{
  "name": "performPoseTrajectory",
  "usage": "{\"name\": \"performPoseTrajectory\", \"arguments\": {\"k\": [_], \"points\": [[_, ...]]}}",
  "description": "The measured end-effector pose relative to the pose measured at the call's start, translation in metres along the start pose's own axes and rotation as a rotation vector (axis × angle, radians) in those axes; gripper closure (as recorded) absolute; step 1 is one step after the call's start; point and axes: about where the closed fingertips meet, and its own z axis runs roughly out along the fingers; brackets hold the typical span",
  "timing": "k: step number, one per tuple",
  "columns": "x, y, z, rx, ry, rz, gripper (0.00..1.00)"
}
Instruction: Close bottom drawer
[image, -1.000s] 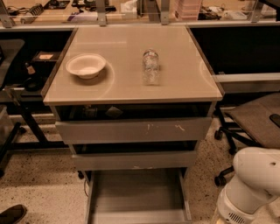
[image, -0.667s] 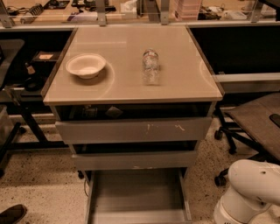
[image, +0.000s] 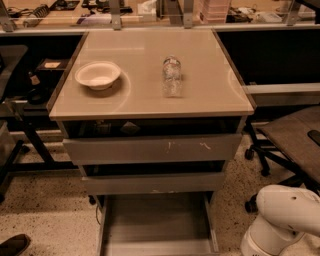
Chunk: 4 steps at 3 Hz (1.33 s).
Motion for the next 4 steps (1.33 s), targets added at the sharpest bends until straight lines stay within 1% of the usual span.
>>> {"name": "performPoseTrajectory", "arguments": {"k": [1, 2, 3, 4], "points": [[0.0, -0.021, 0.032, -0.038, -0.029, 0.041, 1.0], [-0.008, -0.044, 0.058, -0.061, -0.074, 0.068, 1.0], [-0.009, -0.058, 0.091, -0.103, -0.106, 0.116, 1.0], [-0.009, -0.058, 0.091, -0.103, -0.106, 0.116, 1.0]]}}
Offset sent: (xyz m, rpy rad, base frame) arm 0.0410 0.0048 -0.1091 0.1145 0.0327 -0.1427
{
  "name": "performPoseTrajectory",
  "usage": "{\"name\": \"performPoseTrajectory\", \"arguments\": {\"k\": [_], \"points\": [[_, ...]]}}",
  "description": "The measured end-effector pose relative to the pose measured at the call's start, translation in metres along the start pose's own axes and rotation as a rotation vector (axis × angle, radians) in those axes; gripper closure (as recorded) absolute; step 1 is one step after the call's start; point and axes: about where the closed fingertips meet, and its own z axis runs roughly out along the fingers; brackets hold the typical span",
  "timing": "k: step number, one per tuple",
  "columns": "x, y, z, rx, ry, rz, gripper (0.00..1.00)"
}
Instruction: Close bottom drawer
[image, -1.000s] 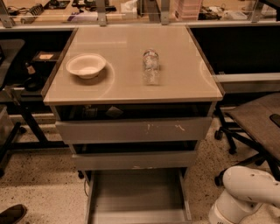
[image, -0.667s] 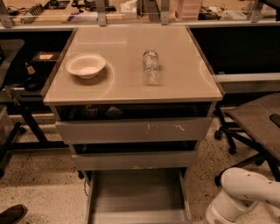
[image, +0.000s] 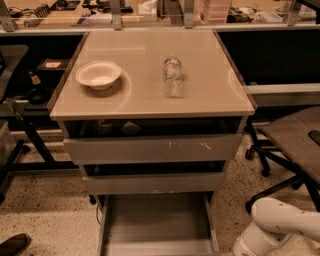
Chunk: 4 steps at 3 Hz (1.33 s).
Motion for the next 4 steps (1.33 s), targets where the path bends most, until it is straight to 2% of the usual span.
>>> {"name": "performPoseTrajectory", "arguments": {"k": [1, 3, 4], "points": [[0.007, -0.003, 0.035, -0.018, 0.017, 0.05, 1.0], [0.013, -0.035, 0.122, -0.098, -0.016, 0.187, 1.0], [0.013, -0.035, 0.122, -0.098, -0.016, 0.187, 1.0]]}}
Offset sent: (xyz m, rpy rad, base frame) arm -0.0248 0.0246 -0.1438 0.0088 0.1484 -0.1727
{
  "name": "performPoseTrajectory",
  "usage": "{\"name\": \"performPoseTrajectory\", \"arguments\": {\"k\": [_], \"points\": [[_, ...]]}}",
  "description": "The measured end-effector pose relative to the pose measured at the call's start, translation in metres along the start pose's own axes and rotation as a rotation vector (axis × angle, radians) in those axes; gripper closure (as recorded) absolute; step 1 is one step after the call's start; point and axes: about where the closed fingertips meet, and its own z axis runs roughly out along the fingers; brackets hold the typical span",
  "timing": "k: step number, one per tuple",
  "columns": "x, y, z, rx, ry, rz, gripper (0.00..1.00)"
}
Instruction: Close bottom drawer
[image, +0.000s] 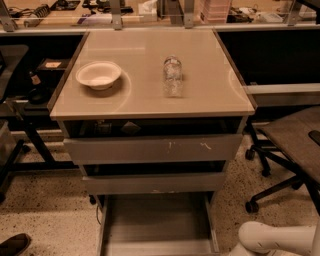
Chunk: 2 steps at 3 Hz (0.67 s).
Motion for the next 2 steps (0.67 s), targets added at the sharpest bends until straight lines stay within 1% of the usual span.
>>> {"name": "performPoseTrajectory", "arguments": {"k": [1, 2], "points": [[-0.007, -0.026, 0.017, -0.008, -0.097, 0.07, 1.0], [-0.025, -0.062, 0.033, 0.017, -0.213, 0.152, 1.0]]}}
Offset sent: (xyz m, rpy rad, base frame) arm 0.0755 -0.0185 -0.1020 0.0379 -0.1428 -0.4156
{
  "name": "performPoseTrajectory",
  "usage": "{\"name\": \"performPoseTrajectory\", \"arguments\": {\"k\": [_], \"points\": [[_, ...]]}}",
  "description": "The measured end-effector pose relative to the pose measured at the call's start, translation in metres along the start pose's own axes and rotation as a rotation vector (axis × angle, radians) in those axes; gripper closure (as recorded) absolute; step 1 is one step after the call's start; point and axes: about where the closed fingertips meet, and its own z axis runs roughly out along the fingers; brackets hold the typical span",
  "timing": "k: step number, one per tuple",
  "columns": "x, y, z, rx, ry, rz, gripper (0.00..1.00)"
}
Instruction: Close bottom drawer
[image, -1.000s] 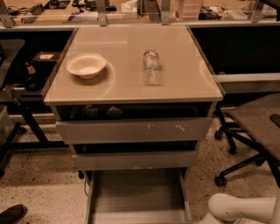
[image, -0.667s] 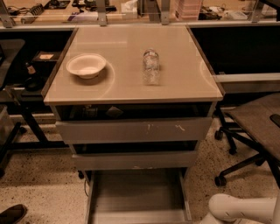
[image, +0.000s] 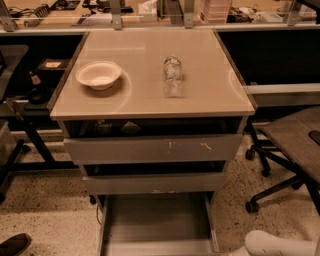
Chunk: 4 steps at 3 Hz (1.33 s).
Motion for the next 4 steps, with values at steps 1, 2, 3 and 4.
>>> {"name": "performPoseTrajectory", "arguments": {"k": [1, 2, 3, 4], "points": [[-0.013, -0.028, 0.02, 0.031, -0.061, 0.071, 1.0], [-0.013, -0.028, 0.02, 0.031, -0.061, 0.071, 1.0], [-0.025, -0.041, 0.039, 0.008, -0.132, 0.124, 1.0], [-0.055, -0.057, 0.055, 0.006, -0.233, 0.18, 1.0]]}}
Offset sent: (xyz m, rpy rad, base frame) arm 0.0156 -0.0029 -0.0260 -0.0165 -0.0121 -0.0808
